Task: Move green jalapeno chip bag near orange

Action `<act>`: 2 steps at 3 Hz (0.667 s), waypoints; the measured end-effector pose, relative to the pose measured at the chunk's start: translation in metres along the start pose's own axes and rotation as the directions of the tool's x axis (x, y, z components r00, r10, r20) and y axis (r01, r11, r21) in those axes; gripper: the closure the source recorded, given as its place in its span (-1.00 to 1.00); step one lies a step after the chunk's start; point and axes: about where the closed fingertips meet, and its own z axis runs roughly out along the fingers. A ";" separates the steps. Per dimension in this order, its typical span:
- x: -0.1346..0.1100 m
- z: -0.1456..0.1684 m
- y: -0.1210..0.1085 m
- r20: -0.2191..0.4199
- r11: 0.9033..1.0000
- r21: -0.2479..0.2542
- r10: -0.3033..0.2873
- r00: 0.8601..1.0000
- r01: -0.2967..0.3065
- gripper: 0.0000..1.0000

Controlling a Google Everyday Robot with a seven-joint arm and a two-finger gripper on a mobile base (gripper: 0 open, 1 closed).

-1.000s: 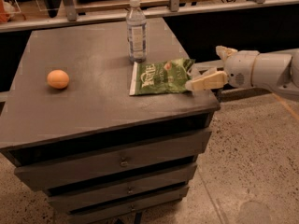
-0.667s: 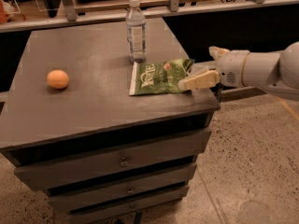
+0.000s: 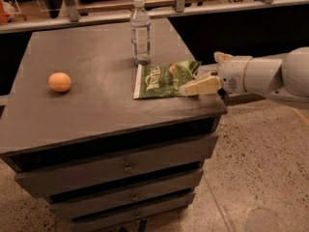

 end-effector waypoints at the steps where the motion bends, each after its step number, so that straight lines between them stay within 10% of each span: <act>1: 0.003 0.006 0.007 -0.008 1.000 -0.020 0.009 1.000 -0.009 -0.65; 2: 0.002 0.014 0.012 -0.007 0.999 -0.051 0.005 1.000 -0.006 -0.17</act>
Offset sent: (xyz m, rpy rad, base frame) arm 0.0014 0.0218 -0.0098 0.0115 0.0316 0.0750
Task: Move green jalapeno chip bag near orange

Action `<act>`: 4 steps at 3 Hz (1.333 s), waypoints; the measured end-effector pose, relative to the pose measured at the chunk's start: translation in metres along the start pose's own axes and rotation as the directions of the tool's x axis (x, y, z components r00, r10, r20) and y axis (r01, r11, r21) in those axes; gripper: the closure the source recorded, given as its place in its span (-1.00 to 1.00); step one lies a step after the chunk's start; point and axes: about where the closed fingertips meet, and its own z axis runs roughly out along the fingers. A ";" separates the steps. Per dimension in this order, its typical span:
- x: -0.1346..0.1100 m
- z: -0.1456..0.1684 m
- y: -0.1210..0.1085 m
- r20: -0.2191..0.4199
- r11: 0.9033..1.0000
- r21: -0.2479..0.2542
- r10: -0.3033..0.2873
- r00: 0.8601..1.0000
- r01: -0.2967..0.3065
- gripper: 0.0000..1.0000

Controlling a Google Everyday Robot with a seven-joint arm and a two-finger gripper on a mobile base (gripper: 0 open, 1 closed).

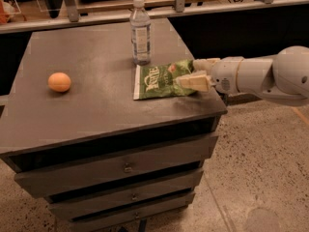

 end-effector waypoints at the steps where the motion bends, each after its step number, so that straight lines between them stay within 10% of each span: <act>1: -0.002 0.008 0.003 -0.012 0.999 -0.032 -0.016 1.000 0.015 0.30; 3: -0.029 0.031 0.024 0.028 0.991 -0.117 -0.058 0.998 0.061 1.00; 4: -0.054 0.055 0.050 0.051 0.988 -0.125 -0.084 0.995 0.090 1.00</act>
Offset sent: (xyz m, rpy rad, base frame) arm 0.0103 0.0257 0.0094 -0.0240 0.0003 0.1279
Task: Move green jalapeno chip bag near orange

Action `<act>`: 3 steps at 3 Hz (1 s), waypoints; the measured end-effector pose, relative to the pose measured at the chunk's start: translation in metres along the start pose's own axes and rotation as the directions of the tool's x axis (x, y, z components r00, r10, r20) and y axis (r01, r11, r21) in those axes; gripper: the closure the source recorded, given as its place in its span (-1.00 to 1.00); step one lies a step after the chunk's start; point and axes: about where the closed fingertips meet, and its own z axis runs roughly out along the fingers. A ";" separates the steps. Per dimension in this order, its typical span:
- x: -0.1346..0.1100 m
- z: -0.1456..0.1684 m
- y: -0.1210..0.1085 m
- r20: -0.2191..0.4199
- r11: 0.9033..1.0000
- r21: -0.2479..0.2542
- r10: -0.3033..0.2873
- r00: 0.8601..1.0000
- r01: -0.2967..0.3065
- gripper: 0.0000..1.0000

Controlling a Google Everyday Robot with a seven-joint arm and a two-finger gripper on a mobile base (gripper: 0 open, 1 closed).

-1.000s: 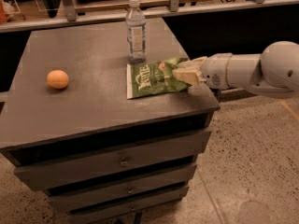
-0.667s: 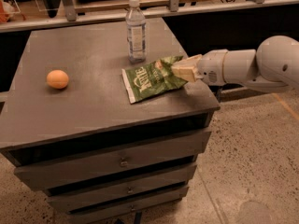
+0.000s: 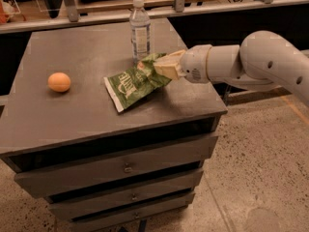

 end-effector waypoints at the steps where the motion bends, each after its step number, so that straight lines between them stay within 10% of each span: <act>1: -0.016 0.027 0.010 -0.008 0.999 0.051 -0.010 1.000 0.010 1.00; 3: -0.029 0.066 0.018 -0.006 0.995 0.102 0.001 1.000 0.000 1.00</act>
Offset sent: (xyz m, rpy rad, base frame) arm 0.0278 0.0776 0.0086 -0.0277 -0.0415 -0.1415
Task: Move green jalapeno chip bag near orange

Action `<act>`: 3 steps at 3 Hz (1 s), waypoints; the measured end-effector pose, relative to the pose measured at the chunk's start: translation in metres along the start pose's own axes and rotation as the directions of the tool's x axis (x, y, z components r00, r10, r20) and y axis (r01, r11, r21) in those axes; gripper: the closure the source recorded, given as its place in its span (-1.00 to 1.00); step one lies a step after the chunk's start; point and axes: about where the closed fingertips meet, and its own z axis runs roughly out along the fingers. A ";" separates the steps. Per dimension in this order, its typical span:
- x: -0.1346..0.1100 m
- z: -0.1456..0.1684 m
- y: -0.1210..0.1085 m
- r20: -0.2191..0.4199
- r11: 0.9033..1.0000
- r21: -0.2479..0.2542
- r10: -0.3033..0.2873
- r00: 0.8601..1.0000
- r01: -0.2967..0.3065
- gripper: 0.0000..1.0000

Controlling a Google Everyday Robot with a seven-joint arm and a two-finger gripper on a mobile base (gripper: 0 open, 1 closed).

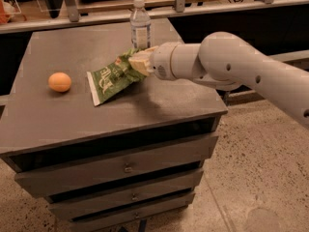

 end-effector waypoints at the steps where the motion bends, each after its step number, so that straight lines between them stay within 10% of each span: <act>1: -0.001 0.008 0.008 0.008 1.000 -0.008 0.001 1.000 -0.001 1.00; 3: -0.003 0.020 0.024 0.023 0.994 -0.109 -0.017 1.000 0.020 0.68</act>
Offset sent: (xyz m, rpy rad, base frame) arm -0.0116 0.0346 -0.0080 0.0099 -0.0026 0.1724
